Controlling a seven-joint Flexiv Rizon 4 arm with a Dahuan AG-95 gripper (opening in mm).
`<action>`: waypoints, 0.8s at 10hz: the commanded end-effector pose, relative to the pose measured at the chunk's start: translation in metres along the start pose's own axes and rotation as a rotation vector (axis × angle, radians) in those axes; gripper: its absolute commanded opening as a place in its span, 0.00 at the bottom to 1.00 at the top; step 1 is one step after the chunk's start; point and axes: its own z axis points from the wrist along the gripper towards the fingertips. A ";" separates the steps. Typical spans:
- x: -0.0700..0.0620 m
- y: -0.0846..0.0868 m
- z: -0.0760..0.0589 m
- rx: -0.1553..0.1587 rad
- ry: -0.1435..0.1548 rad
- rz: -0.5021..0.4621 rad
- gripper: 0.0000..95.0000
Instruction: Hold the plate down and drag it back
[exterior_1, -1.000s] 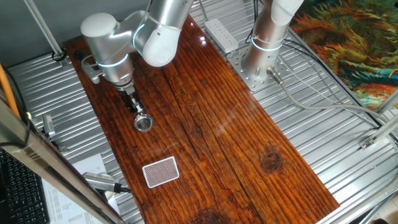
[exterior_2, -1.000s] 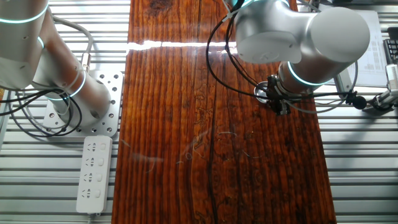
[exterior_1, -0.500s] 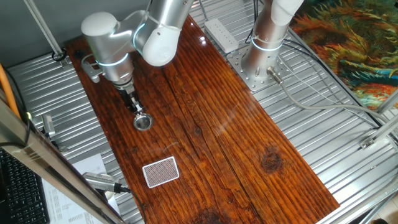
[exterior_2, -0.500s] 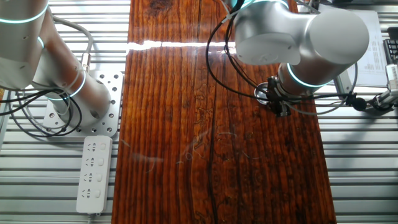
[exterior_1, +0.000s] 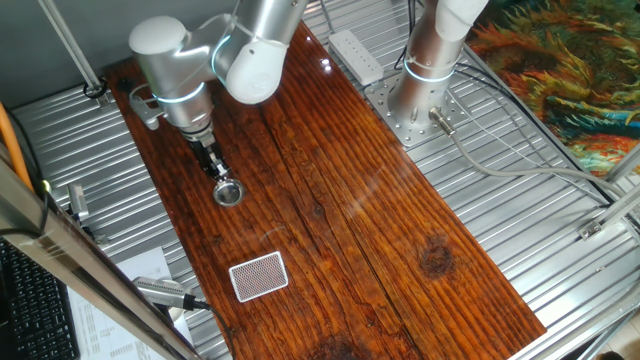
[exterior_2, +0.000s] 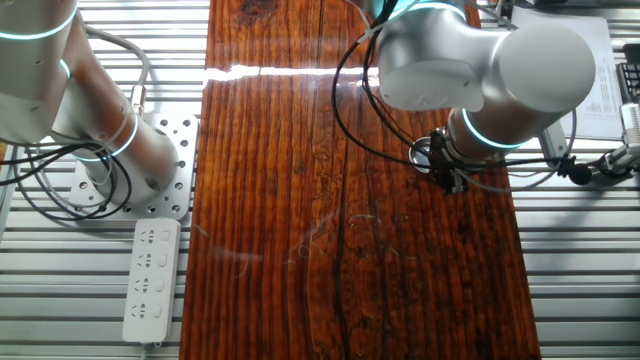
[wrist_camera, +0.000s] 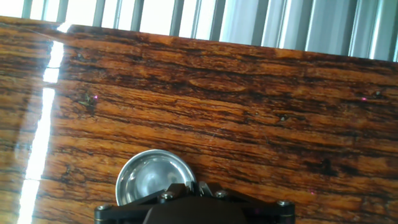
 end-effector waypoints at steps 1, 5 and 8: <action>0.000 -0.002 0.000 0.003 0.001 -0.005 0.00; 0.002 -0.010 -0.002 0.000 0.001 -0.019 0.00; 0.004 -0.015 -0.002 0.006 0.002 -0.029 0.00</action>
